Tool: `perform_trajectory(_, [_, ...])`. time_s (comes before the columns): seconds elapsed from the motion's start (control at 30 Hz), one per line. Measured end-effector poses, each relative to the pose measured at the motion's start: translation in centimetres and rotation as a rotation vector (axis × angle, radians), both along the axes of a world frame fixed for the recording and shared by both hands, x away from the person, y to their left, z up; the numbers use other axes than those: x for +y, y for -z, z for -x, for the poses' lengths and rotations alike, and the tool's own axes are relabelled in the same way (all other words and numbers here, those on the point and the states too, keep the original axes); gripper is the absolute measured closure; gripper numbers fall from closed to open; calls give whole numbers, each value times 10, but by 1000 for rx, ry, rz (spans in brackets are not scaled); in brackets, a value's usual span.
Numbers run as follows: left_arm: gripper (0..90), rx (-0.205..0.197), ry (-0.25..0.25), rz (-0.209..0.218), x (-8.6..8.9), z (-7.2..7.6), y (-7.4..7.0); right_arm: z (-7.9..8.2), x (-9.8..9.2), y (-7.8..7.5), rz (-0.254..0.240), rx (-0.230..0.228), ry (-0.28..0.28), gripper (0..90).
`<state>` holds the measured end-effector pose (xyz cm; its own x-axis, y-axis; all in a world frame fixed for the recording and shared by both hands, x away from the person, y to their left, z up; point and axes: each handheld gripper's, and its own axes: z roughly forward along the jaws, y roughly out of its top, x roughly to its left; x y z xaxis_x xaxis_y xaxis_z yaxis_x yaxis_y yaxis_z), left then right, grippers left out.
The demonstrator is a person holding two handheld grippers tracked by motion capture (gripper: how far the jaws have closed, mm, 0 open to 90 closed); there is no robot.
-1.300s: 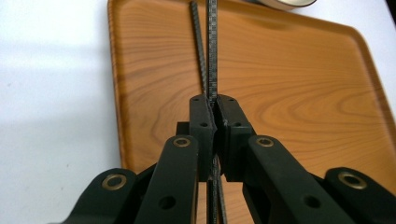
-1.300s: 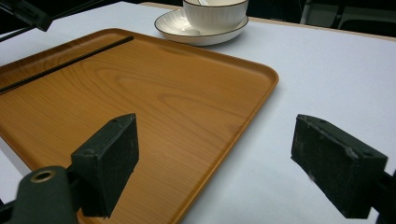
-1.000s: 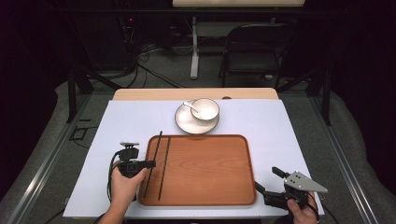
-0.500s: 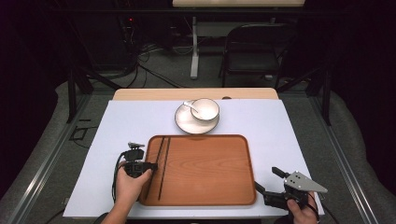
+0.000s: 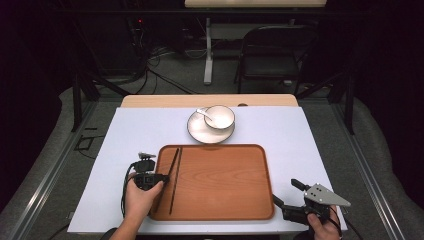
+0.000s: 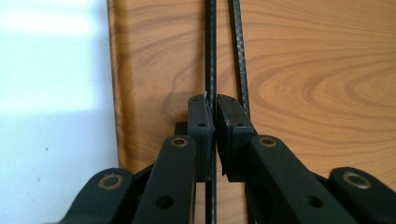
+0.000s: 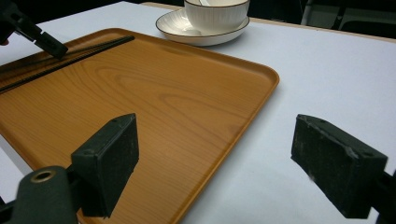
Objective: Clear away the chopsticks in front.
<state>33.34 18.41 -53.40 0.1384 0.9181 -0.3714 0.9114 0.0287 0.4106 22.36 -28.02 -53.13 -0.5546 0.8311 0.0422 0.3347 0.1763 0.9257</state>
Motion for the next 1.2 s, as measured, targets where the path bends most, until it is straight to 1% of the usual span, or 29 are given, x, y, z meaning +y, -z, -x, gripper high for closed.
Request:
perform_trajectory(0.4, [831, -13, 0, 3, 0, 2, -2, 0, 0, 0, 0, -1, 0, 148])
perform_trajectory(0.53, [802, -35, 6, 8, 1, 4, -4, 0, 0, 0, -1, -1, 0, 148])
perform_trajectory(0.57, [791, -35, 6, 8, 1, 4, -4, 0, 0, 0, -2, 0, 1, 148])
perform_trajectory(0.63, [780, -43, 9, 16, 2, 6, -6, 0, 0, 0, -2, 0, 1, 148])
perform_trajectory(0.67, [751, -54, 13, 23, 4, 7, -8, 0, 0, 0, -2, 0, 2, 148])
perform_trajectory(0.77, [713, -64, 24, 46, 7, 11, -12, 0, 0, 0, -2, 0, 3, 148])
perform_trajectory(0.8, [702, -76, 36, 52, 8, 13, -13, 0, 0, 0, -3, 1, 4, 148])
perform_trajectory(0.87, [662, -109, 54, 36, 10, 18, -14, 0, 0, 0, -6, 3, 8, 148])
perform_trajectory(0.9, [650, -123, 60, 38, 10, 20, -15, 0, 0, 0, -6, 3, 9, 148])
perform_trajectory(0.93, [628, -141, 75, 40, 12, 23, -16, 0, 0, 0, -5, 2, 9, 148])
perform_trajectory(1.0, [567, -213, 92, 44, 15, 28, -16, 0, 0, 0, -8, 6, 12, 148])
perform_trajectory(1.03, [537, -255, 100, 35, 18, 31, -16, 0, 0, 0, -8, 7, 15, 148])
perform_trajectory(1.07, [511, -284, 114, 25, 21, 34, -16, 0, -1, 0, -8, 5, 18, 148])
perform_trajectory(1.1, [500, -302, 112, 24, 24, 36, -16, 1, -1, 0, -4, 0, 21, 148])
perform_trajectory(1.17, [496, -304, 107, 32, 31, 39, -17, 1, 0, 0, -5, 2, 25, 148])
perform_trajectory(1.2, [491, -304, 107, 32, 31, 39, -17, 1, 0, 0, -5, 2, 25, 148])
